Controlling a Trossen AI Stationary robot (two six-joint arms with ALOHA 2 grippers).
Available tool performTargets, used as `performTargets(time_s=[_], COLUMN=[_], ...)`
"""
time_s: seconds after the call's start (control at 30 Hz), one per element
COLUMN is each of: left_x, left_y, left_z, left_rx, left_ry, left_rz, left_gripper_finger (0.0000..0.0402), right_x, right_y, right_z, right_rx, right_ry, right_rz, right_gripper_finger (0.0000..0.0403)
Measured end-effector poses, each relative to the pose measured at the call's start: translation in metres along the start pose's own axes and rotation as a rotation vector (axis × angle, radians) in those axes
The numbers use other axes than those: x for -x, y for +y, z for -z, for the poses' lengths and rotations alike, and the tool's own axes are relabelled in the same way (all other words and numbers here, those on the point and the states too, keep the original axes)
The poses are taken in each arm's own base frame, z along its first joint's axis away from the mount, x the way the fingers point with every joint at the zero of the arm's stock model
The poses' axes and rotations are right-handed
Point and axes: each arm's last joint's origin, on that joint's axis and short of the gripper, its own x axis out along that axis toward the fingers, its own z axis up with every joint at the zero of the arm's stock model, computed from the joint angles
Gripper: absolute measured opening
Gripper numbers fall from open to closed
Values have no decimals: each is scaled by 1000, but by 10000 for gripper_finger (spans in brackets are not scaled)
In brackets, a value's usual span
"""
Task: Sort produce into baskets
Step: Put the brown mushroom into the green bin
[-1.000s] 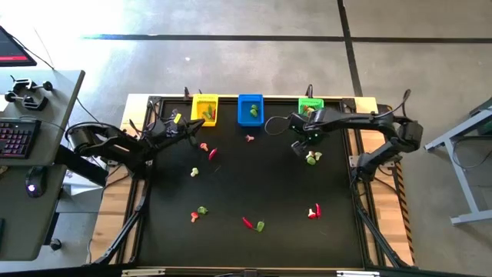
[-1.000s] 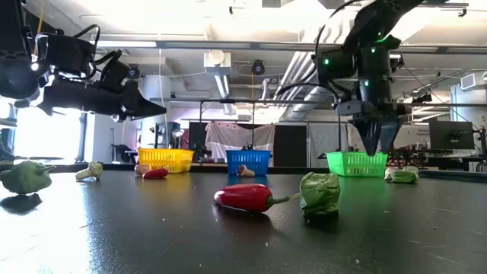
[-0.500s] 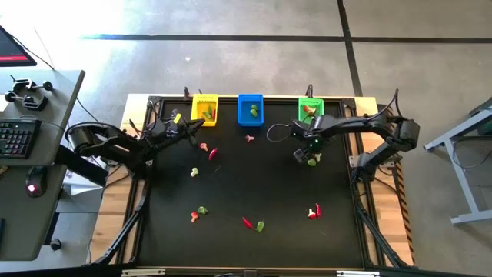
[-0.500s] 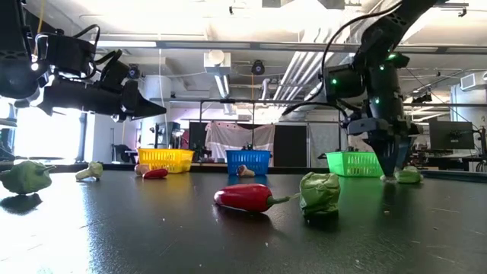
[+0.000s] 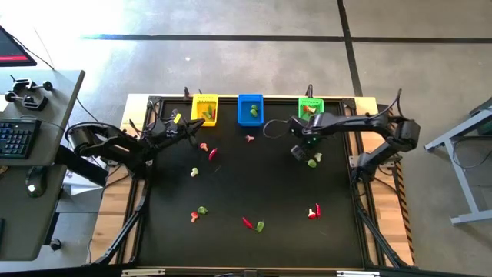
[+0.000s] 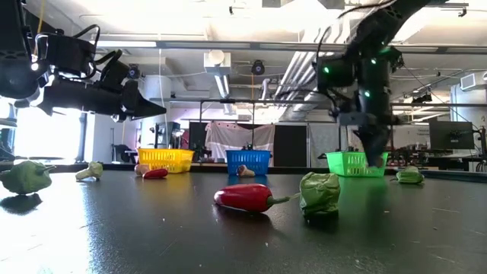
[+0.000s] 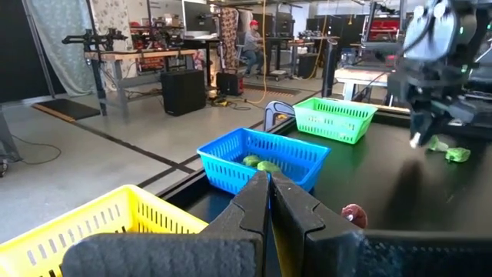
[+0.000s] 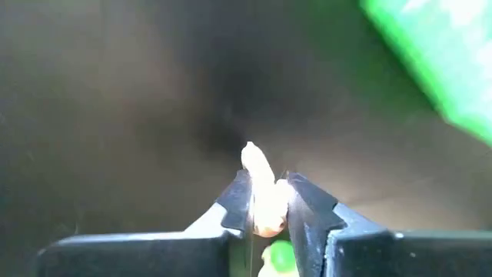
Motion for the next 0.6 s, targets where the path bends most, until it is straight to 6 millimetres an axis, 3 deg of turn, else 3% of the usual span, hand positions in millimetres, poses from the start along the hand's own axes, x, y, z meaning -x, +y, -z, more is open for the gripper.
performTargets(time_s=[0.13,0.3,0.43,0.6], left_x=[0,0,0,0], left_y=[0,0,0,0], left_z=[0,0,0,0], left_rx=[1,8,11,10], left_ry=[0,0,0,1], left_rz=[0,0,1,1], left_gripper_finger=[1,1,1,1], right_x=[19,36,34,19], right_y=[-8,-33,-58,-82], right_z=[-21,-48,-61,-68], right_rx=[-6,-87,-147,-167], right_ry=[-127,-261,-306,-243], right_rz=[91,165,135,157], right_gripper_finger=[43,42,42,42])
